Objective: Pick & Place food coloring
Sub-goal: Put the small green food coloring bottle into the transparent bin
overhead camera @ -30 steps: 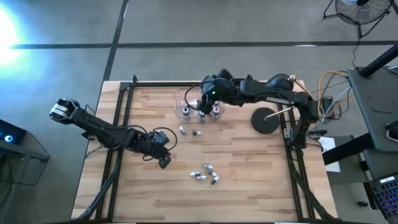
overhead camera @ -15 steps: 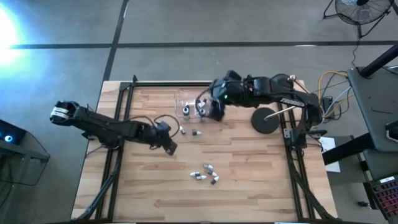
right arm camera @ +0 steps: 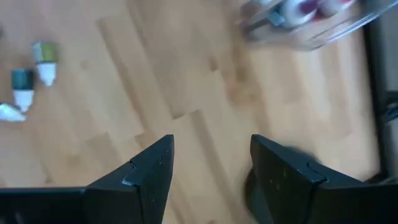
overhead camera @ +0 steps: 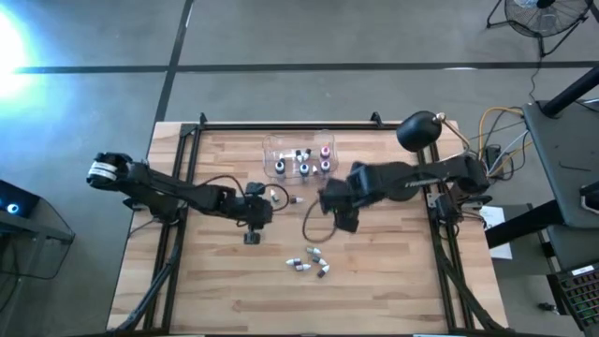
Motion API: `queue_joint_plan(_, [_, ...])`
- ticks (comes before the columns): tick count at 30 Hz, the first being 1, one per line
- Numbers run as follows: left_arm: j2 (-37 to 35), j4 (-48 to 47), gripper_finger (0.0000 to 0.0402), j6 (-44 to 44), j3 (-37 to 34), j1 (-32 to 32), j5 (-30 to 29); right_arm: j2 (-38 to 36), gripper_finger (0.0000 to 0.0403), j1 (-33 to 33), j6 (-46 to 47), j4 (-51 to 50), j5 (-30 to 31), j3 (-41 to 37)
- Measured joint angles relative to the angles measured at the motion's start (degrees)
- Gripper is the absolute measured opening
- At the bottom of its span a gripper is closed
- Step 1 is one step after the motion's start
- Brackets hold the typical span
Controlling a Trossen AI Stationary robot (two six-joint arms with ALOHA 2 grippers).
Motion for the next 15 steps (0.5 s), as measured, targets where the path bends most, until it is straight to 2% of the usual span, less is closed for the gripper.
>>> queue_joint_plan(4, [2.85, -0.23, 0.0081, 6.3, 0.58, 0.11, -1.4, -0.02, 0.0206, 4.08, 5.26, 0.69, -0.12, -4.57])
queue_joint_plan(8, [5.79, 1.28, 0.0081, 7.09, 3.73, 0.1, -1.37, -0.09, 0.0206, 8.04, 8.26, 3.08, 0.65, -9.12])
queue_joint_plan(13, [10.28, -0.07, 0.0081, 10.89, 8.23, 0.09, 4.01, -0.09, 0.0206, 11.29, 9.74, 9.75, 0.89, -14.31])
queue_joint_plan(15, [12.21, -1.39, 0.0081, 12.27, 9.27, 0.07, 3.18, -0.09, 0.0206, 12.05, 11.89, 11.43, 0.68, -15.9])
